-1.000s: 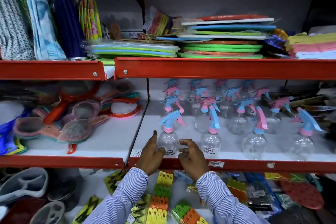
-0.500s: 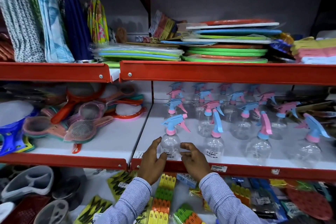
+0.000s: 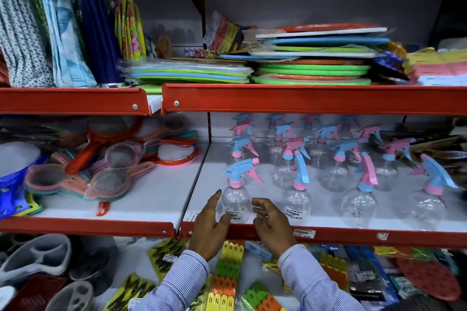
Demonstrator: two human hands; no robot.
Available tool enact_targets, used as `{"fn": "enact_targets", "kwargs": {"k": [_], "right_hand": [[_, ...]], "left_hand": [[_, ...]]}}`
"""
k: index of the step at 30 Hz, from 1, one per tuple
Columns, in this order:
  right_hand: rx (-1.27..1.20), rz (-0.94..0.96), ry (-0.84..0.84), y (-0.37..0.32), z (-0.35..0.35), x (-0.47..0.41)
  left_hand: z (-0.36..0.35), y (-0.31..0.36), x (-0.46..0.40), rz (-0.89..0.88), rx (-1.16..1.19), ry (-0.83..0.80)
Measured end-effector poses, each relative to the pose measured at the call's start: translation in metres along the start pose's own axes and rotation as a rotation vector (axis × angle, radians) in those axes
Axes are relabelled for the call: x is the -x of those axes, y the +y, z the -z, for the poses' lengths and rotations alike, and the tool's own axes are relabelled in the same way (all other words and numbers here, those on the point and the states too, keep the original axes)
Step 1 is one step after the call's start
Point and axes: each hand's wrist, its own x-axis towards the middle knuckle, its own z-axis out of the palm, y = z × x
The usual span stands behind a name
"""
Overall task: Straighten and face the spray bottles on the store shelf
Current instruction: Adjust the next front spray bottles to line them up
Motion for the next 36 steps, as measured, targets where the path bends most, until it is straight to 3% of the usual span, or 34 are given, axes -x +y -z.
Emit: {"fn": "enact_targets", "kwargs": {"k": [7, 11, 14, 18, 22, 36], "right_hand": [[0.041, 0.111, 0.471, 0.014, 0.034, 0.041], [0.040, 0.060, 0.645, 0.032, 0.067, 0.037], [0.029, 0.026, 0.562, 0.045, 0.088, 0.022], [0.039, -0.092, 0.225, 0.053, 0.107, -0.008], [0.079, -0.095, -0.003, 0.055, 0.115, -0.019], [0.005, -0.059, 0.021, 0.064, 0.132, 0.000]], "left_hand": [[-0.006, 0.008, 0.009, -0.223, 0.048, 0.318], [-0.039, 0.026, 0.008, -0.308, 0.088, 0.253], [-0.070, 0.039, 0.007, -0.292, 0.104, 0.138], [-0.105, 0.048, 0.002, -0.196, 0.096, 0.001], [-0.123, 0.052, 0.004, -0.122, 0.054, 0.017], [-0.140, 0.060, 0.008, 0.013, -0.031, 0.060]]}}
